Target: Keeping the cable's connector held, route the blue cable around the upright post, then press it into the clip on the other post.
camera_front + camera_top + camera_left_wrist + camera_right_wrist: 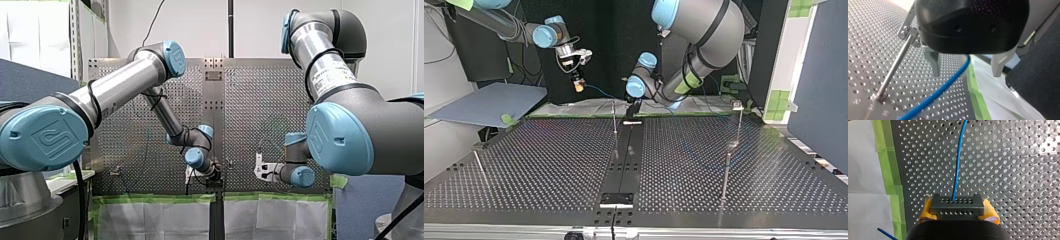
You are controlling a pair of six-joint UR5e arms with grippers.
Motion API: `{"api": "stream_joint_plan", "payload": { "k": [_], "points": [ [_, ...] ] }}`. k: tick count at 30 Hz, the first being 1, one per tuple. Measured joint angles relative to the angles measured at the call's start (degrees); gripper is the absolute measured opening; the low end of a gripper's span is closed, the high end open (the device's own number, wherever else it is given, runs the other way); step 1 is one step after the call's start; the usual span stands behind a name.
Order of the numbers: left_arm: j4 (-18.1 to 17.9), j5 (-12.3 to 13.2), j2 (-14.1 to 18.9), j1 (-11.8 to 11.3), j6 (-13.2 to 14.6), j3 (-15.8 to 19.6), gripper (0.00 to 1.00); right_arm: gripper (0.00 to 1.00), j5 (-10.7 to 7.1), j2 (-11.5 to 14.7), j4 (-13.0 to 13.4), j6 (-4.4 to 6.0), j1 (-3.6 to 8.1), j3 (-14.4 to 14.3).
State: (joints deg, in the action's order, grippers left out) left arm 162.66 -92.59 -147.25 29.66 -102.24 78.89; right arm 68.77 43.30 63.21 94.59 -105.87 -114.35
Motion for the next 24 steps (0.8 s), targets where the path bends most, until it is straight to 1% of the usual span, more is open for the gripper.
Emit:
{"api": "stream_joint_plan", "payload": {
  "k": [6,11,12,13,14,15,16,17,18,19,20,21,22,24],
  "points": [
    [-2.73,-0.1,0.0,0.66,-2.53,-0.01,0.99,0.0,-0.06,0.0,-0.01,0.0,0.0,0.02],
    [-3.51,-0.56,0.01,0.84,-4.51,0.0,0.99,0.0,-0.07,0.0,-0.01,0.0,0.0,0.02],
    [-3.56,-0.72,0.01,0.86,-4.73,0.0,0.88,0.0,-0.08,0.0,-0.01,0.0,-0.01,0.01],
    [-3.59,-0.89,0.01,0.87,-4.91,0.0,0.88,0.0,-0.09,0.0,-0.01,0.0,-0.01,-0.01],
    [-3.62,-1.15,0.01,0.88,-5.1,0.0,0.79,0.0,-0.1,0.0,-0.01,0.0,0.0,-0.01],
    [-3.62,-1.36,0.01,0.9,-5.2,-0.01,0.66,0.0,-0.1,0.0,-0.01,0.0,0.0,-0.01],
    [-3.62,-1.58,0.0,0.91,-5.27,-0.02,0.66,0.0,-0.1,0.0,-0.01,0.0,0.0,0.0],
    [-3.6,-1.88,0.01,0.92,-5.33,-0.02,0.53,0.0,-0.1,0.0,-0.01,0.0,0.0,0.0],
    [-3.57,-2.08,0.0,0.93,-5.36,-0.02,0.43,0.0,-0.08,0.0,-0.01,0.0,0.0,0.01],
    [-3.55,-2.24,0.0,0.96,-5.38,-0.01,0.43,0.0,-0.07,0.0,-0.02,0.0,-0.01,0.01],
    [-3.53,-2.45,0.0,0.99,-5.38,0.0,0.29,0.0,-0.07,0.0,-0.03,0.0,-0.01,0.01],
    [-3.52,-2.62,0.0,1.0,-5.38,0.0,0.19,0.0,-0.07,0.0,-0.03,0.0,-0.01,0.01],
    [-3.51,-2.84,0.0,1.03,-5.39,0.0,0.19,0.0,-0.06,0.0,-0.03,0.0,-0.01,0.02],
    [-3.47,-3.54,0.0,1.09,-5.41,0.0,0.0,0.0,-0.07,0.0,-0.05,0.0,-0.01,0.01]
  ]
}}
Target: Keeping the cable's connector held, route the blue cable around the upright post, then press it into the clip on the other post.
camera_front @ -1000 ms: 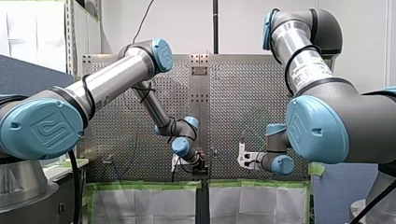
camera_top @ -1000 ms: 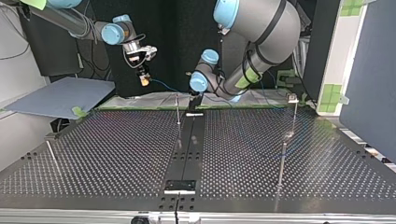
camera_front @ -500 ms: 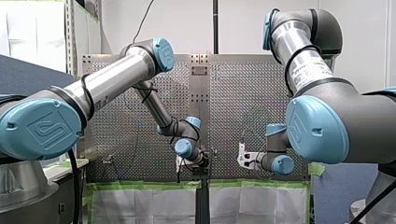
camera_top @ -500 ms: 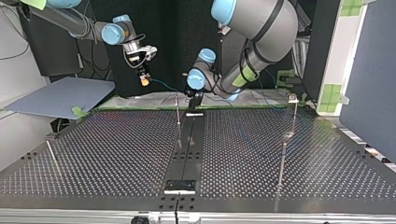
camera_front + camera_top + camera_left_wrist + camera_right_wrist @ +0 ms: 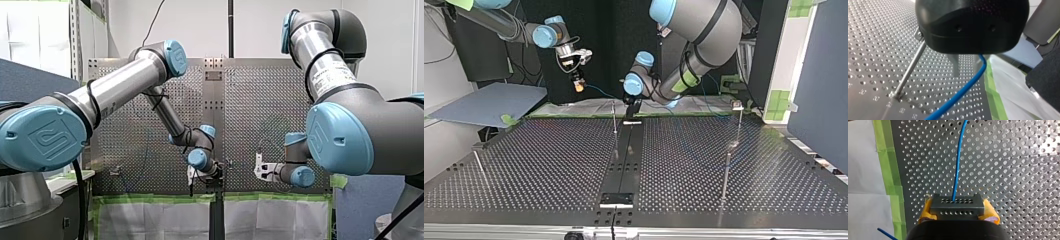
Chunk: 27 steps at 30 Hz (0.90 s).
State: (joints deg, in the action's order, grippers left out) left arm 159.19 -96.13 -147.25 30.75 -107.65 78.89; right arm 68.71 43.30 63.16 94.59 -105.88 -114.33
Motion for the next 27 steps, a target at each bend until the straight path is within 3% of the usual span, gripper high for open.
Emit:
{"api": "stream_joint_plan", "payload": {
  "k": [12,27],
  "points": [
    [-0.68,-3.94,0.0,0.56,-0.68,-0.01,0.0,0.0,0.41,0.0,-0.23,0.0,0.16,-0.02],
    [-1.12,-9.9,0.01,2.8,0.78,-0.01,0.0,0.0,3.21,-0.17,-1.61,-0.26,1.68,-0.04]
  ]
}}
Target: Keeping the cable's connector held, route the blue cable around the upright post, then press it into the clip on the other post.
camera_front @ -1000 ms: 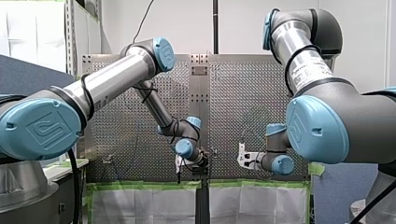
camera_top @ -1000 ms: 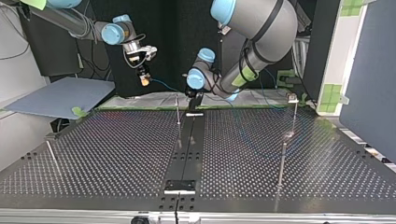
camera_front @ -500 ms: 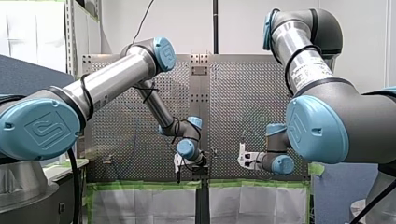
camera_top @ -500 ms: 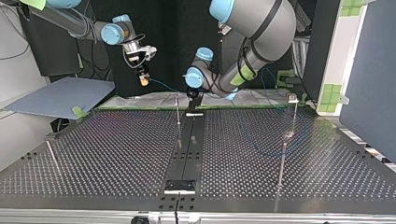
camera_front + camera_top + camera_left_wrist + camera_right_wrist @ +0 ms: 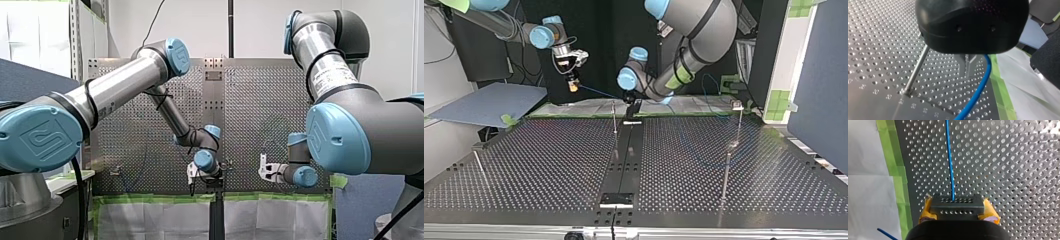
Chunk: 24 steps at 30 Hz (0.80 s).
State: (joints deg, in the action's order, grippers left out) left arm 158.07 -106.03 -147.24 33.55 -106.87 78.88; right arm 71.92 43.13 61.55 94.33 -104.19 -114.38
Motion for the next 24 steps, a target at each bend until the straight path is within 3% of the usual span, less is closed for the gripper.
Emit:
{"api": "stream_joint_plan", "payload": {
  "k": [17,24],
  "points": [
    [-1.33,-4.94,1.19,2.93,3.33,-0.02,0.0,0.0,-0.02,-0.3,0.03,-0.18,0.16,0.0],
    [-1.23,-5.56,1.73,3.41,3.59,0.01,0.0,0.0,-0.02,-0.55,0.23,0.07,0.62,0.08]
  ]
}}
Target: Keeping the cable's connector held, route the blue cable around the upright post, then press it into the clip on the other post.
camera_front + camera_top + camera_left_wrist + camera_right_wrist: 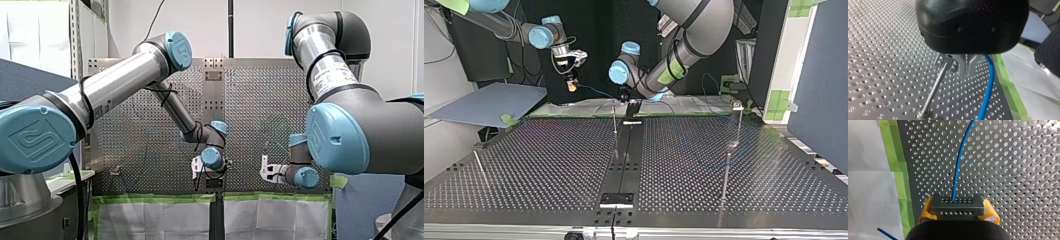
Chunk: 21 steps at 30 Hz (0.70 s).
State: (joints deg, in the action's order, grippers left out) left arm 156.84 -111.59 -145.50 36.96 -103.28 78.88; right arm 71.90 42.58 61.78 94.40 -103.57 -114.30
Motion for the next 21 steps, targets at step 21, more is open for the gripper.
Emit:
{"api": "stream_joint_plan", "payload": {
  "k": [21],
  "points": [
    [-3.08,0.11,0.02,-0.2,-0.4,0.0,0.0,0.0,-0.17,-4.53,-3.92,-2.76,0.55,5.88]
  ]
}}
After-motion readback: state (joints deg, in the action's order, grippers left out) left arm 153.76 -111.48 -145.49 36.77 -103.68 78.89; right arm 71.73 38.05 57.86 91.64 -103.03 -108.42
